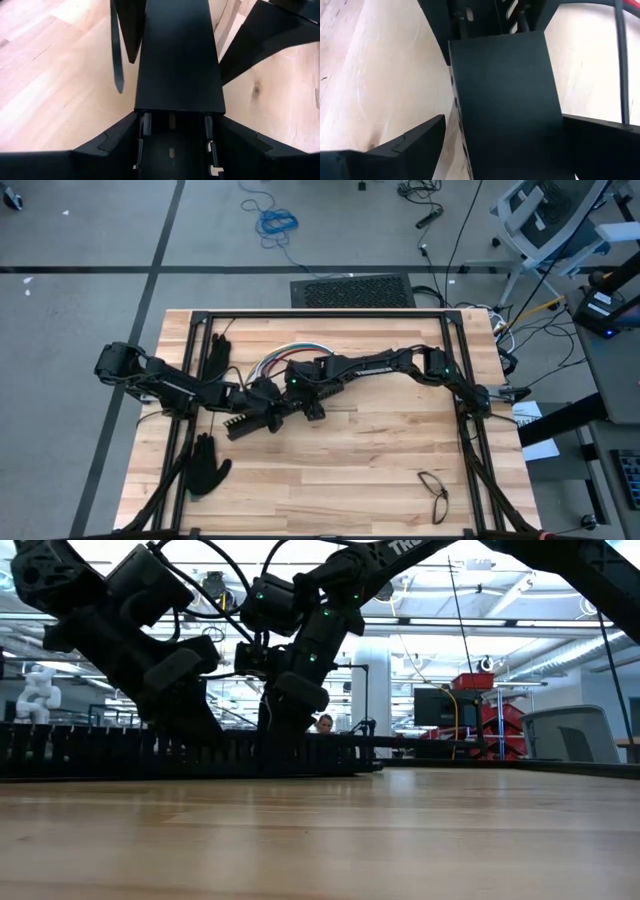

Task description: Ziptie cables

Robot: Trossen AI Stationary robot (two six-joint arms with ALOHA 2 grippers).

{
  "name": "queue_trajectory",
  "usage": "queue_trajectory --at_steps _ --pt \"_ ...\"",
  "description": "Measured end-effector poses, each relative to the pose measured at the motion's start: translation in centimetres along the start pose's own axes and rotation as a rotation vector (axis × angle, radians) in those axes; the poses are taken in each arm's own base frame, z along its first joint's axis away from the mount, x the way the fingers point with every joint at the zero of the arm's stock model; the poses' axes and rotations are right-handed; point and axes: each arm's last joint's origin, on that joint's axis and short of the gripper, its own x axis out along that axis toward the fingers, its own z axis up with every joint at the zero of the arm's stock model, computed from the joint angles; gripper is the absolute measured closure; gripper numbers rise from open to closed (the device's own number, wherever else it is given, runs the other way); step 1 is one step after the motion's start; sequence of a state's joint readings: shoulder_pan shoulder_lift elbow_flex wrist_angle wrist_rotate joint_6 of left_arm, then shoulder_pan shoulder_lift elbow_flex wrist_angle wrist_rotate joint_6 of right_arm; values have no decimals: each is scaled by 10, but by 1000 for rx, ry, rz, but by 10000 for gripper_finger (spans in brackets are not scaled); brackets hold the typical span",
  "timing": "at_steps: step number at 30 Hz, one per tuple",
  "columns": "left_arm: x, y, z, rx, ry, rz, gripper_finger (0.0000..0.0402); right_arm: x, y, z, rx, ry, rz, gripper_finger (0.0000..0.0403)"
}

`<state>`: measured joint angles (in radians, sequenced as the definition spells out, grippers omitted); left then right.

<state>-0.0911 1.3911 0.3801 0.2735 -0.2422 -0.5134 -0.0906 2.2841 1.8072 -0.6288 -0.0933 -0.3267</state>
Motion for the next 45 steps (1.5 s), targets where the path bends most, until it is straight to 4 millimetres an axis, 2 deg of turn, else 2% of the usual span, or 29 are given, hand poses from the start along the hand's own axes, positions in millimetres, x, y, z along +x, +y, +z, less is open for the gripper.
queue_trajectory --at_steps 24,30,34,42,45 --pt "0 -3 5 35 -56 -34 170 0 1 -1 -4 6 11 62" --pt "9 -3 0 13 -49 -4 169 0 1 -1 -10 6 10 62" --pt "14 -2 -3 -37 -26 -15 139 0 1 -1 -10 6 10 62" --pt "14 0 -7 -35 13 -16 16 0 1 -1 -10 6 10 62" --pt "14 0 -7 -18 21 -18 12 0 1 -1 -10 8 11 62"
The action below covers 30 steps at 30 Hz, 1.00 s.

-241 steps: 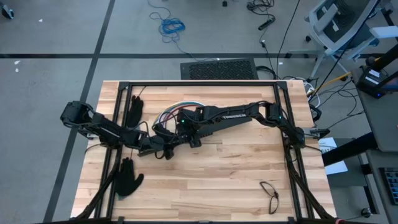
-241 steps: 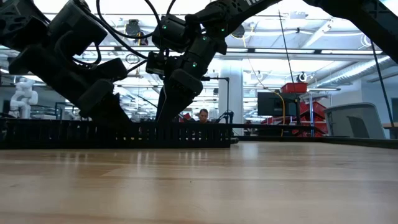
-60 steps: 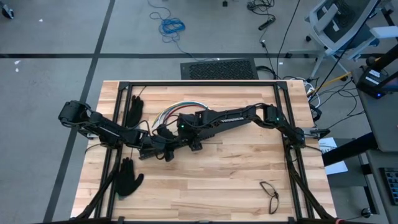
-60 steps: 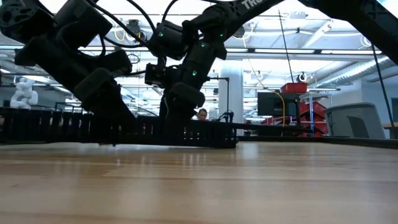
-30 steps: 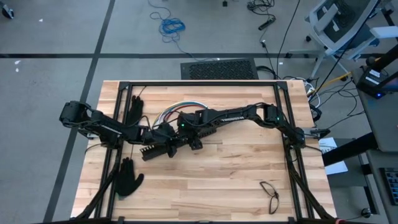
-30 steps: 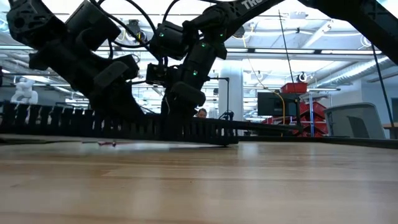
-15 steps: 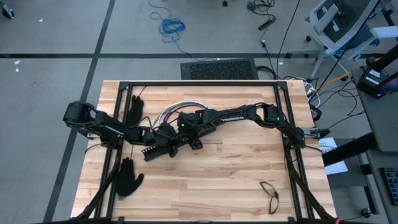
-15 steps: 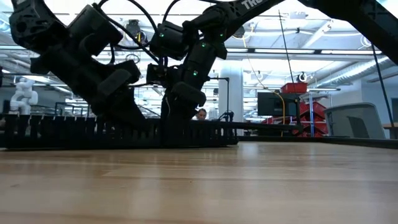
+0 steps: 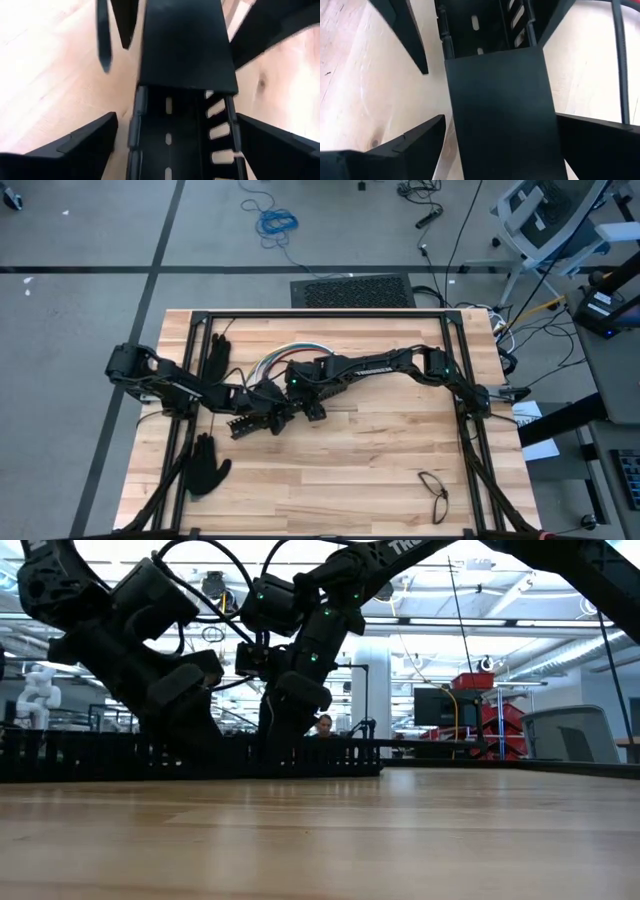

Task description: Ziptie cables

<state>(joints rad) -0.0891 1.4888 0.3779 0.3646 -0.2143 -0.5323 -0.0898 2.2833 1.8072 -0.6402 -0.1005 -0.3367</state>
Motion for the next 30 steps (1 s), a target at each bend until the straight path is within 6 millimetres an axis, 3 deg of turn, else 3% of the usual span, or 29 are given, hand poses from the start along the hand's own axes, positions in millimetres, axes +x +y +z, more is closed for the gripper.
queue_trajectory --at_steps 7,16,24,30 --pt "-19 -8 0 -8 55 -77 33 0 -5 -2 -14 9 -23 62" --pt "-69 -22 15 90 -152 -88 34 -14 -19 -7 17 26 -35 62" --pt "-68 -17 9 115 -118 12 34 -15 -15 -12 37 80 -10 62" --pt "-68 -17 9 116 -131 33 34 -16 -12 -18 203 143 8 62"
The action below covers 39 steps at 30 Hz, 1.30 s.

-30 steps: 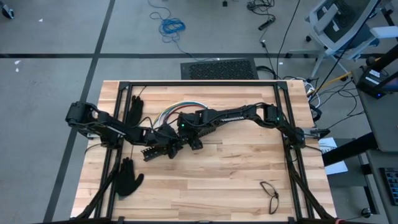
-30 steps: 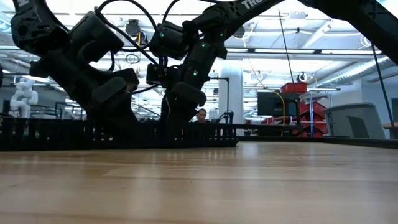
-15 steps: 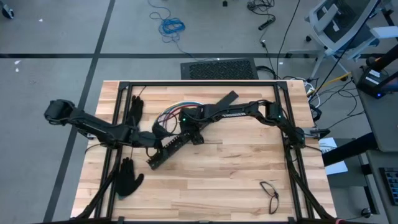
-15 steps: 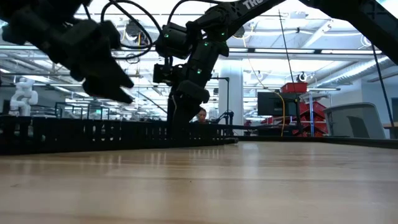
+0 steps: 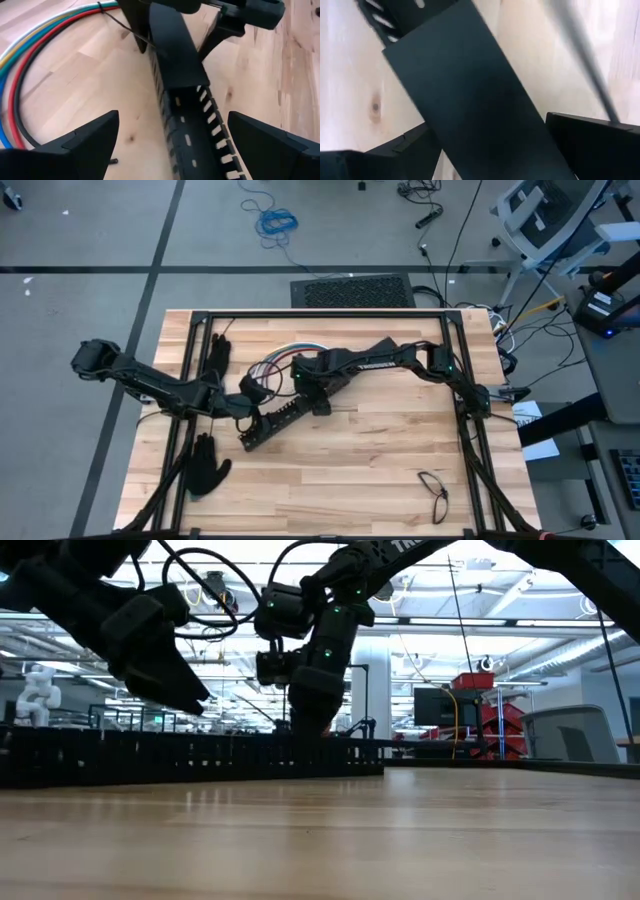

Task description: Ziptie cables

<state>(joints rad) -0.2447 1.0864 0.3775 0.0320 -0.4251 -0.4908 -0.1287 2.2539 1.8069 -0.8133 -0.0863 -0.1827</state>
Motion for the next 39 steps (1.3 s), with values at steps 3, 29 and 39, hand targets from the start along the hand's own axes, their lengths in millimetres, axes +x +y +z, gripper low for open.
queue_trajectory --at_steps 3,29,39 --pt "0 0 0 6 -1 3 34 0 1 -2 119 20 24 62" --pt "-13 10 -5 69 76 45 34 -25 46 0 300 52 142 62" --pt "-13 12 -3 82 27 118 34 -107 32 -8 289 -59 -88 62"
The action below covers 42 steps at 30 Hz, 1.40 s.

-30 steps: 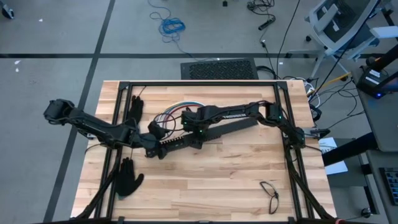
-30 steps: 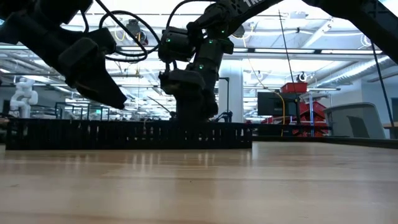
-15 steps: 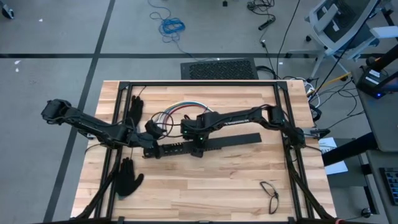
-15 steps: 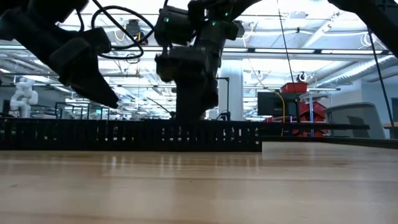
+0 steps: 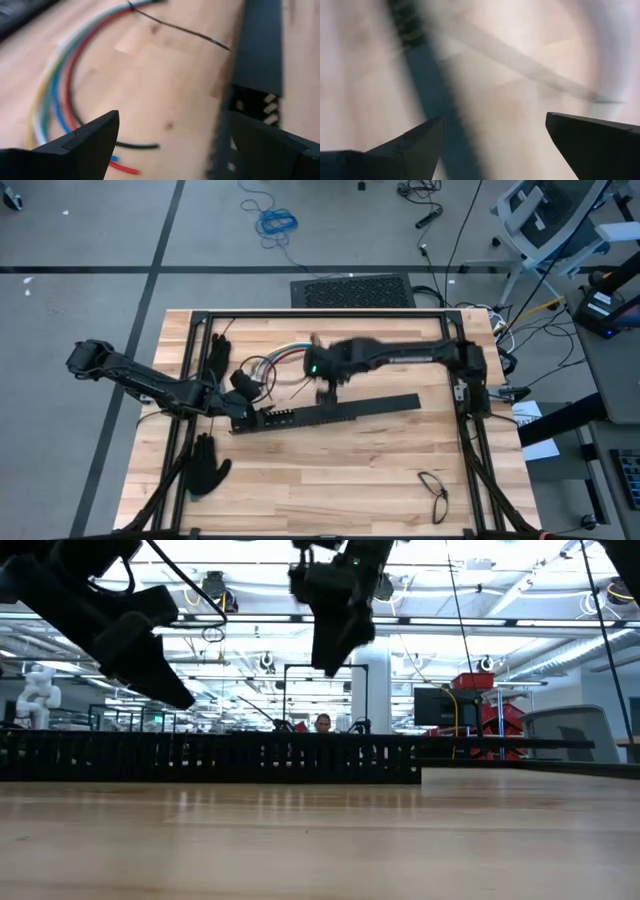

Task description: Ziptie cables

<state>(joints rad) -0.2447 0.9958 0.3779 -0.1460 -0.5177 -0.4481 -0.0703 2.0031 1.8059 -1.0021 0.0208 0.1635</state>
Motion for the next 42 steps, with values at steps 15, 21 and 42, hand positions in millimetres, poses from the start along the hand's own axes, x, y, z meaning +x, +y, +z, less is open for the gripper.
queue_trajectory --at_steps 15,21,42 --pt "-2 3 3 227 -42 55 34 62 -154 -25 345 97 -338 62" --pt "-2 2 4 27 -49 50 34 74 -166 -42 372 150 -261 62" --pt "-2 1 4 -321 -37 -4 34 115 -121 -44 338 167 -204 100"
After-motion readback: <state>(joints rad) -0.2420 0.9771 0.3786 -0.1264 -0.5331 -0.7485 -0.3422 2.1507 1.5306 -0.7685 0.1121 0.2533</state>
